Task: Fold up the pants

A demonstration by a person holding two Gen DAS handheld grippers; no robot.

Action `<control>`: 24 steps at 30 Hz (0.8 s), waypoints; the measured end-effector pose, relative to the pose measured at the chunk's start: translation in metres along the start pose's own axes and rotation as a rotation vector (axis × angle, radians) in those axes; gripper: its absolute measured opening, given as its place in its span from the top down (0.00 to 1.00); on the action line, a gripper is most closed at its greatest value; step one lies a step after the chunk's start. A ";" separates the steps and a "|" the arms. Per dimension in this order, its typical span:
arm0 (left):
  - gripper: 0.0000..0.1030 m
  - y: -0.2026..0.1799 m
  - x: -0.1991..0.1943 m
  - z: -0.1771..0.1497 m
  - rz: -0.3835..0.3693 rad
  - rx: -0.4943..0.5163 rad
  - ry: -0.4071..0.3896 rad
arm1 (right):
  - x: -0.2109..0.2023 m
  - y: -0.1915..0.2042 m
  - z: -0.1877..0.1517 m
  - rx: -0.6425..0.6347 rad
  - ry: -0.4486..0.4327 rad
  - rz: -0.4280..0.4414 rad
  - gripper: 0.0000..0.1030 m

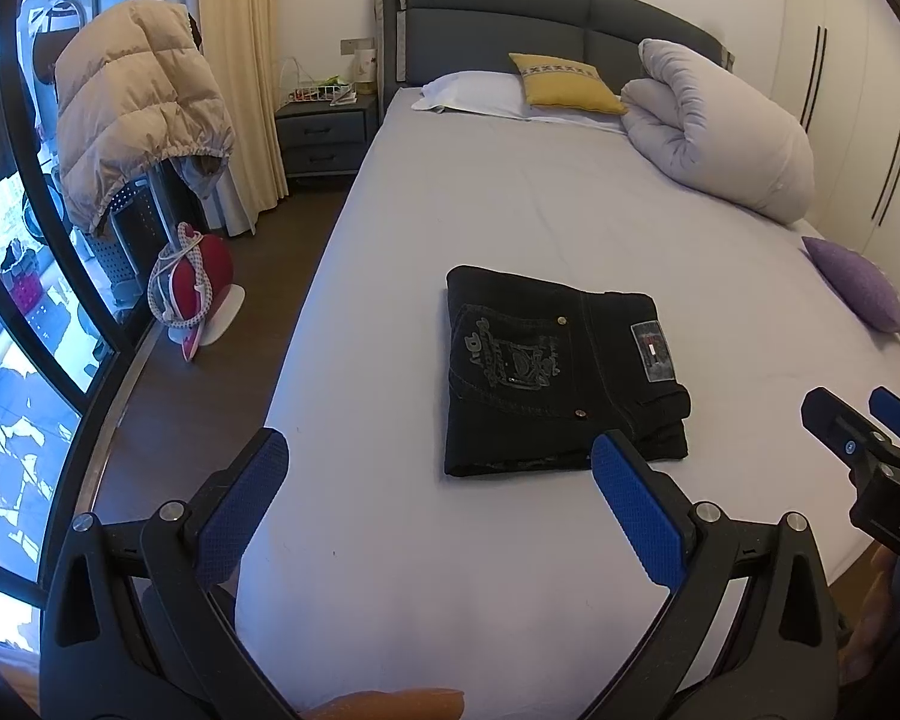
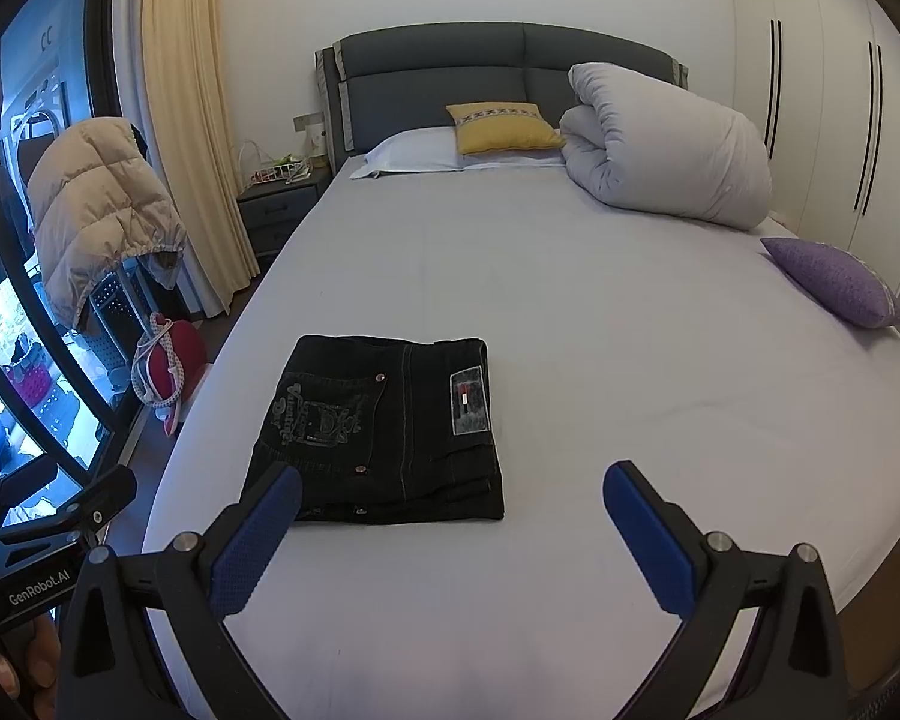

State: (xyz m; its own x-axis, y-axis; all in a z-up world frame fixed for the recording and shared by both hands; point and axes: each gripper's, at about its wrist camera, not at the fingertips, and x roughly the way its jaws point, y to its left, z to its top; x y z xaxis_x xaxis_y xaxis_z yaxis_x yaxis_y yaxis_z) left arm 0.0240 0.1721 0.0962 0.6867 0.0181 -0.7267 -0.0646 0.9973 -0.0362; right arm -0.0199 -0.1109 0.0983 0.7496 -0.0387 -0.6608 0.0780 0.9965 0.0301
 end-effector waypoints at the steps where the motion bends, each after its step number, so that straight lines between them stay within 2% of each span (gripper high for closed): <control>1: 0.00 0.001 0.000 0.000 -0.002 -0.001 0.001 | 0.000 0.000 -0.001 -0.001 0.001 0.001 0.00; 24: 0.00 0.002 0.007 -0.002 0.012 0.004 0.006 | 0.007 -0.005 -0.006 -0.002 0.033 0.011 0.00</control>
State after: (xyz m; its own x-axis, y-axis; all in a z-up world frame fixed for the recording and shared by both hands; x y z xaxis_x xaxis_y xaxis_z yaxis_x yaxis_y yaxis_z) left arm 0.0273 0.1740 0.0896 0.6813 0.0300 -0.7314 -0.0700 0.9972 -0.0243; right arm -0.0190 -0.1158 0.0893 0.7285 -0.0249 -0.6846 0.0682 0.9970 0.0362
